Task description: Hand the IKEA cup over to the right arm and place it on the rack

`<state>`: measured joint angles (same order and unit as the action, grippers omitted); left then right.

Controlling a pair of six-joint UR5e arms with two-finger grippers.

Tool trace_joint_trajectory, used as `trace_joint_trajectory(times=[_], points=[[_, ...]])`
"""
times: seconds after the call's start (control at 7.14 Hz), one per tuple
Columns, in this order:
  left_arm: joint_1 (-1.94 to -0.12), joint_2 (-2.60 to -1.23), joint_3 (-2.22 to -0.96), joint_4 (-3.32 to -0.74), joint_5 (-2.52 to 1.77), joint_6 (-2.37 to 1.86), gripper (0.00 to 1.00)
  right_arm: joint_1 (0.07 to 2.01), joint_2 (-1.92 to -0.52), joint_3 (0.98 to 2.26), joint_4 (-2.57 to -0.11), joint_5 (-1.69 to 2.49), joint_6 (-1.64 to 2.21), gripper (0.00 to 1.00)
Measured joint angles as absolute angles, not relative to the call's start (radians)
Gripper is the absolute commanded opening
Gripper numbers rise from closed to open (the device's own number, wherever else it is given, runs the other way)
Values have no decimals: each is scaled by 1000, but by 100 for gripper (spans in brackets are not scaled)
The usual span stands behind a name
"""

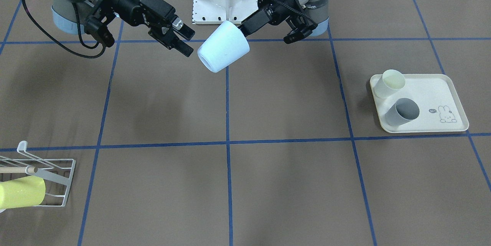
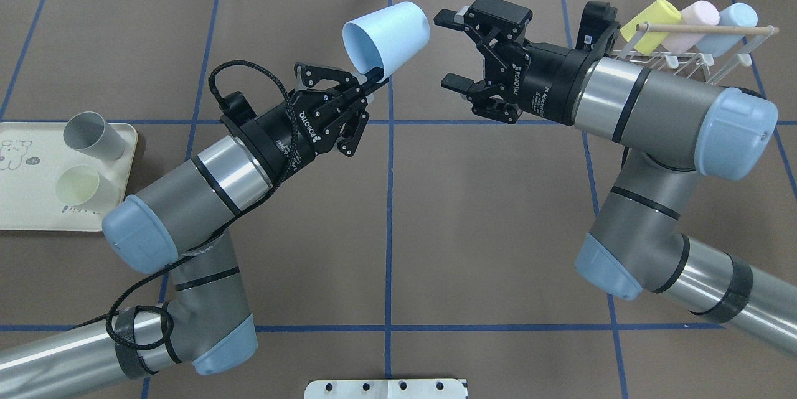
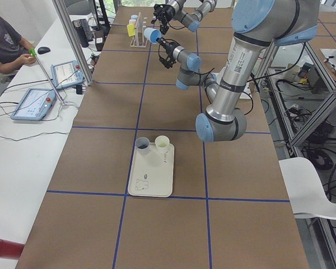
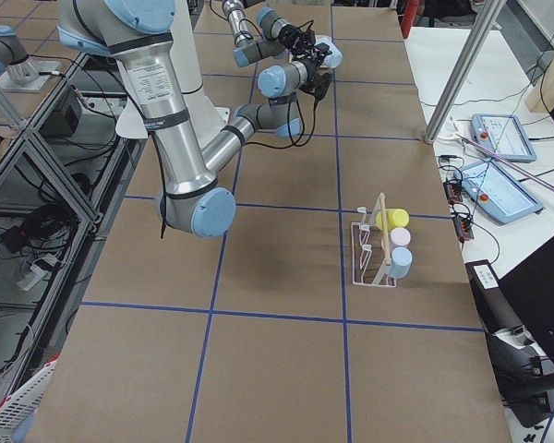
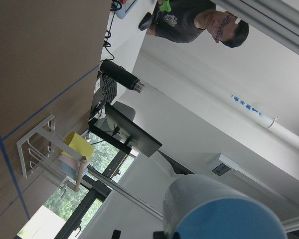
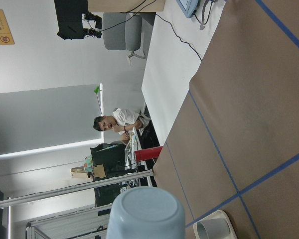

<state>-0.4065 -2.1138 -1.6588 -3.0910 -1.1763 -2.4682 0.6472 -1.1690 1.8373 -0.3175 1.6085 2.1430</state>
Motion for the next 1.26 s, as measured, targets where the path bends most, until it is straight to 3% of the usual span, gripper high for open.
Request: trace_joint_trajectory(times=[1.26], points=[[-367,-2174,-1624,-3083,-1138,-2462,0,629,-1156,1823,-317,1589,2142,100]])
